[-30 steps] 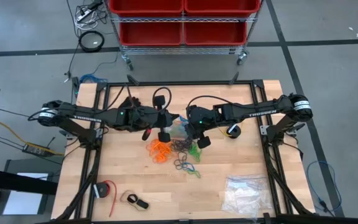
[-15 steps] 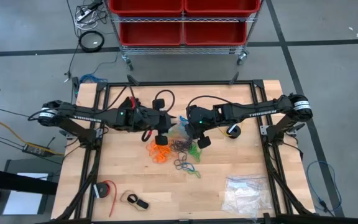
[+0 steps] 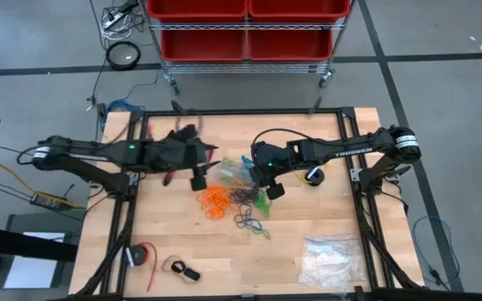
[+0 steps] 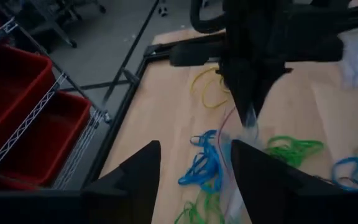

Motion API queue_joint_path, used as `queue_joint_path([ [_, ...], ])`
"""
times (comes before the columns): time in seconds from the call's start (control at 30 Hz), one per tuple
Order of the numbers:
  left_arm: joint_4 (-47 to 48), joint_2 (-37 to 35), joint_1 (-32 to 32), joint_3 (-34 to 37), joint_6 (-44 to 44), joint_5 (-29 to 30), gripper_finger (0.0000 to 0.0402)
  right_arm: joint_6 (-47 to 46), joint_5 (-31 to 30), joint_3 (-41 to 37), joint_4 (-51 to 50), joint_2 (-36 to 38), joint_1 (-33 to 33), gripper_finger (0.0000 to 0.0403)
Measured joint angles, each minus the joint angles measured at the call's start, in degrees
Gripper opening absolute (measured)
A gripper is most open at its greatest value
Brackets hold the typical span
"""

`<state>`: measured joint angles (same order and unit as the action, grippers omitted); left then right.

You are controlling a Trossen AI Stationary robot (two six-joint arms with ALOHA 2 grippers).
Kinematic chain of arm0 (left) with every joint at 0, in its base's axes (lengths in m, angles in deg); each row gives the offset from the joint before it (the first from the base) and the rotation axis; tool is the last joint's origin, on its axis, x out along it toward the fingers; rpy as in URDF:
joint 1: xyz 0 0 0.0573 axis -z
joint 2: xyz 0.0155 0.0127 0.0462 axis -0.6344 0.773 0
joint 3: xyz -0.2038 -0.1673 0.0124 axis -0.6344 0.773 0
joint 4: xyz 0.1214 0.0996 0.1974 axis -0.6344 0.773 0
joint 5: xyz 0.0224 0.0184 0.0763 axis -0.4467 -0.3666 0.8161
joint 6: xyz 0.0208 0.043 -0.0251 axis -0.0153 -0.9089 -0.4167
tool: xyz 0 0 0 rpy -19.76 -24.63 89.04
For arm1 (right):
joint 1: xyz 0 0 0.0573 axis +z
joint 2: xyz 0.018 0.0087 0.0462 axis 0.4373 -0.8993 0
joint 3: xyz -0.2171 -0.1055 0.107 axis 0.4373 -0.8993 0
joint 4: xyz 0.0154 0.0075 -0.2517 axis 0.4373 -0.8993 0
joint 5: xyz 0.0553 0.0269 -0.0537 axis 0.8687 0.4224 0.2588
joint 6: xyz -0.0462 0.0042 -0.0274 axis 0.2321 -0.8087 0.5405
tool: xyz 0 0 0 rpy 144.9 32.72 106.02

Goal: Sort rubber bands
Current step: Put the orange rubber band into the transparent zip bag

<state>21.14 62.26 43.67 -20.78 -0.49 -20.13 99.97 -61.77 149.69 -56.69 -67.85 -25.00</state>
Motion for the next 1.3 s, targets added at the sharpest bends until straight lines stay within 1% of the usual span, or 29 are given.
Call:
queue_joint_path([
  [0.07, 0.6, -2.8, 0.0, 2.8, 2.6, -1.6, 0.0204, 0.0, 0.0, 0.0, 0.0, 0.0, 0.0, 0.0000],
  [0.17, -0.4, -5.5, 0.0, 9.5, 7.7, -5.8, 0.0204, 0.0, 0.0, 0.0, 0.0, 0.0, 0.0, 0.0000],
  [0.23, -4.5, -5.7, 0.4, 15.2, 11.8, -8.6, 0.0204, 0.0, 0.0, 0.0, 0.0, 0.0, 0.0, 0.0000],
  [0.3, -9.2, -5.3, 1.6, 21.7, 15.6, -10.1, 0.0204, 0.0, 0.0, 0.0, 0.1, 0.0, 0.0, 0.0000],
  [0.4, -20.0, -2.8, 3.5, 30.2, 19.3, -10.6, 0.0200, 0.0, 0.0, 0.0, 0.0, 0.0, 0.0, 0.0000],
  [0.5, -25.9, -0.9, 4.2, 36.0, 22.1, -10.0, 0.0193, 0.0, 0.0, 0.0, 0.0, 0.0, 0.0, 0.0000],
  [0.57, -27.1, 0.2, 4.2, 38.4, 24.1, -9.2, 0.0187, 0.0, 0.0, 0.0, 0.0, 0.0, 0.0, 0.0000],
  [0.63, -27.1, 1.4, 4.2, 40.2, 25.6, -8.4, 0.0181, 0.0, 0.0, 0.0, 0.0, 0.0, 0.0, 0.0000],
  [0.77, -28.2, 4.1, 4.7, 42.7, 28.0, -8.6, 0.0173, 0.0, 0.0, 0.0, 0.2, 0.0, 0.0, 0.0000],
  [0.97, -28.5, 8.4, 6.2, 43.3, 28.2, -7.9, 0.0163, -0.2, 0.0, 0.0, 0.5, 0.0, 0.0, 0.0000],
  [1.07, -29.8, 10.6, 6.8, 43.2, 27.9, -6.3, 0.0148, -0.2, 0.0, 0.0, 0.4, 0.0, 0.0, 0.0000],
  [1.13, -30.7, 11.6, 7.3, 43.1, 27.8, -5.2, 0.0122, -0.2, 0.0, 0.0, 0.5, 0.0, 0.0, 0.0000],
  [1.27, -32.6, 11.8, 7.9, 43.1, 25.7, -5.7, 0.0024, -0.2, 0.0, 0.0, 0.5, 0.0, 0.0, 0.0000],
  [1.3, -32.0, 11.6, 7.8, 42.8, 25.2, -6.0, 0.0014, -0.3, 0.0, 0.0, 0.5, 0.0, 0.0, 0.0000],
])
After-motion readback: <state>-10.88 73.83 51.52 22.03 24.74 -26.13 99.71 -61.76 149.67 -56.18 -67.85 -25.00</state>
